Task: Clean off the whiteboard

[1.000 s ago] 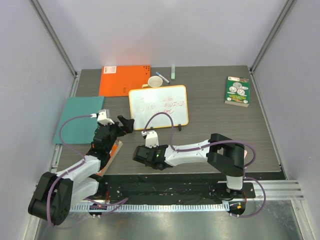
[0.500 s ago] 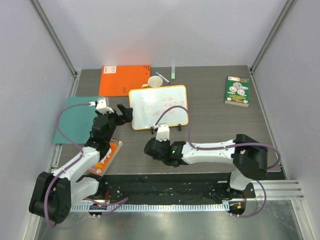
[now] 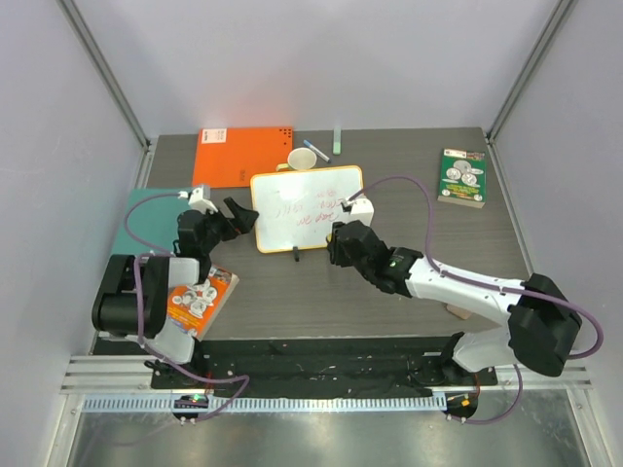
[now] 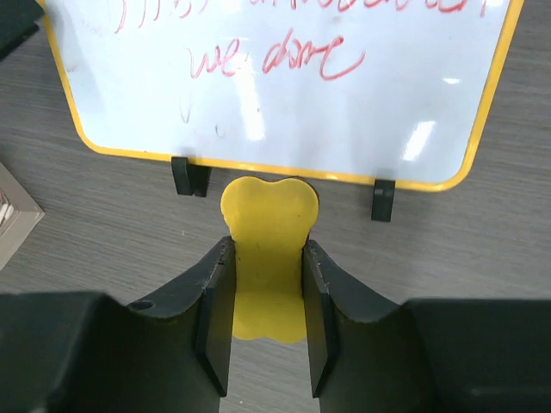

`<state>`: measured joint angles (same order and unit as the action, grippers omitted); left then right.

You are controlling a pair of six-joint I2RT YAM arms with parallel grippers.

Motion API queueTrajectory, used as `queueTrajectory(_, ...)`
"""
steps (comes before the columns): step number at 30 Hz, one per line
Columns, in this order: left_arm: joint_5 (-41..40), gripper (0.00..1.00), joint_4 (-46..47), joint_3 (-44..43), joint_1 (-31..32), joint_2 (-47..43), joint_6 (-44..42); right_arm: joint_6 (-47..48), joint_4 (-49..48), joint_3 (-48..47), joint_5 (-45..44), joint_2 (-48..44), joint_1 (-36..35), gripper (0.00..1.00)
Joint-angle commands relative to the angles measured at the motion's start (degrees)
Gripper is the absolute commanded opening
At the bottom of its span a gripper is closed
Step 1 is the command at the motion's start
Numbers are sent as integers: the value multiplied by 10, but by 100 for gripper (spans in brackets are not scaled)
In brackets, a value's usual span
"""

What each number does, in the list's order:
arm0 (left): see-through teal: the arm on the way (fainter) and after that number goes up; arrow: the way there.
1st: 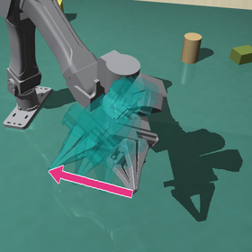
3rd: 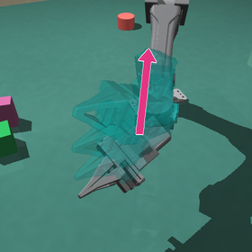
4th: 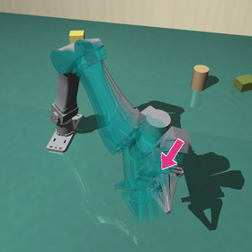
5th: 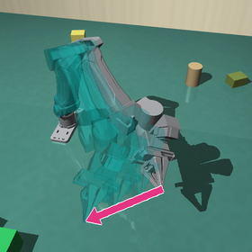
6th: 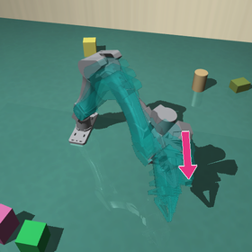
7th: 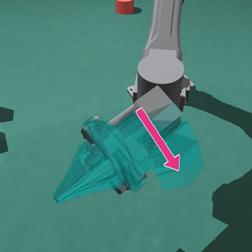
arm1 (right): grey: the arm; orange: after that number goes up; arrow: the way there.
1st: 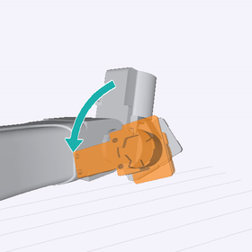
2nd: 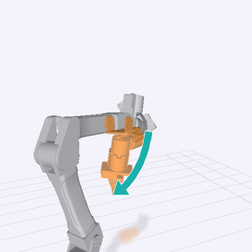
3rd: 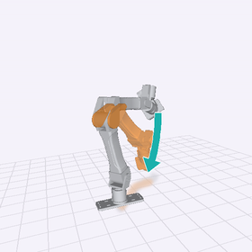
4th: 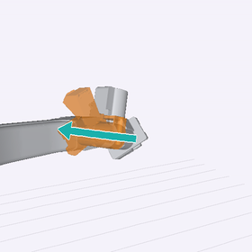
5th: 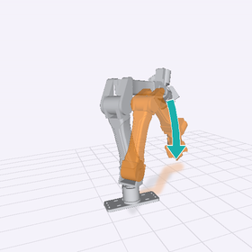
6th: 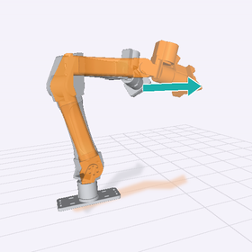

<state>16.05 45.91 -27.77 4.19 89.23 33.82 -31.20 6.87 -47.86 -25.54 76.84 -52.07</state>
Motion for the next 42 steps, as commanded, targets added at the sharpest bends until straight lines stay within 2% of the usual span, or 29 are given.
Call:
queueTrajectory(1,126,100,150,-22,-6,35,33,64,-60,-22,68,6,41,1)
queueTrajectory(9,158,100,241,-40,-8,103,79,56,-100,-20,109,44,58,1)
queueTrajectory(21,147,100,227,-40,-8,96,74,46,-92,-15,114,31,58,1)
queueTrajectory(27,164,100,247,-79,-8,124,88,55,-100,-18,107,36,58,1)
queueTrajectory(32,186,99,297,-135,-8,199,123,71,-96,-36,93,53,59,1)
queueTrajectory(36,207,93,367,-159,-8,258,174,75,-93,-49,90,67,65,1)
queueTrajectory(42,206,90,370,-163,-8,267,179,72,-85,-64,88,75,68,1)
